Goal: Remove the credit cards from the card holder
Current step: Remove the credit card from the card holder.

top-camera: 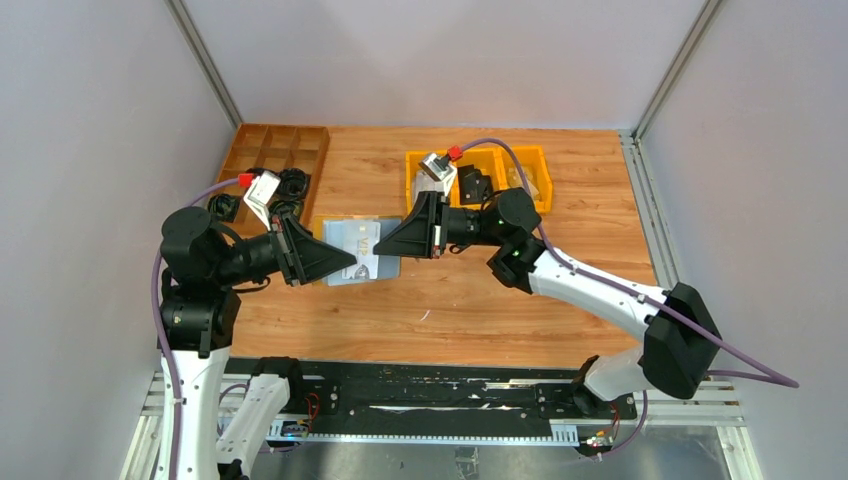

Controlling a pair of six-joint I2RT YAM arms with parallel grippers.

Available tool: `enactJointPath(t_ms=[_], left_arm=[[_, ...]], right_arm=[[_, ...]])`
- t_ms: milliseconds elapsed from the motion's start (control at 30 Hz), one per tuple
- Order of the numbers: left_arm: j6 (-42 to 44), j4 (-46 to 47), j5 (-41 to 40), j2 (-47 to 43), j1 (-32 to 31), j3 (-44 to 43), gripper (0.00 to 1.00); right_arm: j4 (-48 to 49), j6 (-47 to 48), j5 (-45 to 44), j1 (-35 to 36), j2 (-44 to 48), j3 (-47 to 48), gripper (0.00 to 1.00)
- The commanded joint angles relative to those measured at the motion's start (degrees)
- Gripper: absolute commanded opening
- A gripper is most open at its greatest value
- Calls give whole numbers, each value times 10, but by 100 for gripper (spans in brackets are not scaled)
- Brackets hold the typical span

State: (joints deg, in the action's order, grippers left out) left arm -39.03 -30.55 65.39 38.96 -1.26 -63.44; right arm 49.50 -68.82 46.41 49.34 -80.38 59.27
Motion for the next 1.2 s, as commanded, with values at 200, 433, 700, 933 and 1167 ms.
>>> enactJointPath(t_ms=[200,433,700,933,1167], left_arm=[[-36,41,0,-1,5,-20,17],[-24,34,-3,-1,6,-24,10],[-29,41,2,-3,6,-22,0],[-29,39,3,-2,6,-26,0],[-28,39,0,-2,6,-33,0]], right_arm=[[7,21,-16,-7,49,-28,0],[-6,28,-18,-7,45,-31,2],[114,-52,-22,-6,2,-25,29],[199,-114,-22,-6,-28,-23,2],[207,-112,-18,-14,0,-54,0]])
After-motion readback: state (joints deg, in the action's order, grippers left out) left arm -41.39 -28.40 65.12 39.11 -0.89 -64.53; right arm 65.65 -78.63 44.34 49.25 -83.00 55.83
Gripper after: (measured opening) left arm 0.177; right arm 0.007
